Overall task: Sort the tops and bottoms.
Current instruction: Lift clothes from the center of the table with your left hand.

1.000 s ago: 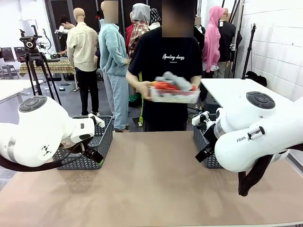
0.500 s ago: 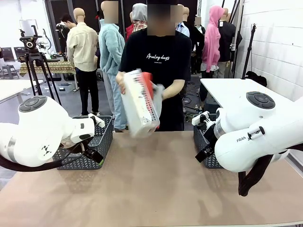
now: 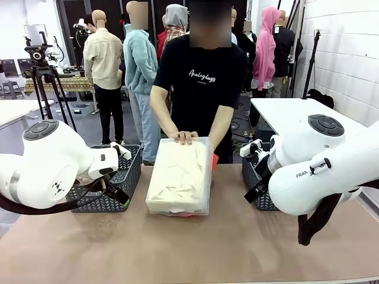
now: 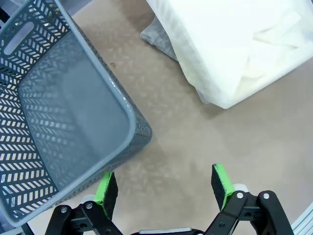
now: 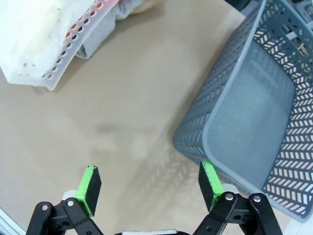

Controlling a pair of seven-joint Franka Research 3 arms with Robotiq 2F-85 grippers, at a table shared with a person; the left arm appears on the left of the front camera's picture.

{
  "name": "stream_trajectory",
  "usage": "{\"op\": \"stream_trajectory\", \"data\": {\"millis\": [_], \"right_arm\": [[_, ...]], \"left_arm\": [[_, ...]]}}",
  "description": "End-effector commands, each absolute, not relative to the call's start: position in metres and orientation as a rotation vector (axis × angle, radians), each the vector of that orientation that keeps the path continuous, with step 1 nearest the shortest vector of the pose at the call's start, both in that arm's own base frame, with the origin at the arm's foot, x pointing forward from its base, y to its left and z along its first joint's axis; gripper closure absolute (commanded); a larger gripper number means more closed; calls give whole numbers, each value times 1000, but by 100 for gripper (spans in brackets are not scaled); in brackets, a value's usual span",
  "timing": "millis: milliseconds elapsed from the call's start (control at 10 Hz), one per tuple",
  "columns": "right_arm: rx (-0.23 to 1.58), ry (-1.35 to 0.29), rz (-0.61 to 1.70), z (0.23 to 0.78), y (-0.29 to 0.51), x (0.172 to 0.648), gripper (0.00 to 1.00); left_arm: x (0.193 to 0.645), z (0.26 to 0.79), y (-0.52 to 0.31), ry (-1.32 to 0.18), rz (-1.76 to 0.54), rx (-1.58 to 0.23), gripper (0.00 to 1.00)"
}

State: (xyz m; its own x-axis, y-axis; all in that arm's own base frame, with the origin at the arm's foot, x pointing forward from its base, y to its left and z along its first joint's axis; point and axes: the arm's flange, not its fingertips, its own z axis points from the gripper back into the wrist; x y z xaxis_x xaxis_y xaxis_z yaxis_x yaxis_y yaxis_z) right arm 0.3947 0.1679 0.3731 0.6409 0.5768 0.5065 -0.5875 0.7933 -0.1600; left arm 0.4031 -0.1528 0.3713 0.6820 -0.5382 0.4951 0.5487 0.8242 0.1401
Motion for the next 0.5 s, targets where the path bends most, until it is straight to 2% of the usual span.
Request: {"op": "stream_trajectory", "data": {"millis": [0,400], "right_arm": [[21,-572,663,373,168,395,0],[21,-572,663,373,168,395,0]], "left_arm": [[404,371,-151,-549,-606,-21,0],[404,371,-151,-549,-606,-21,0]]}}
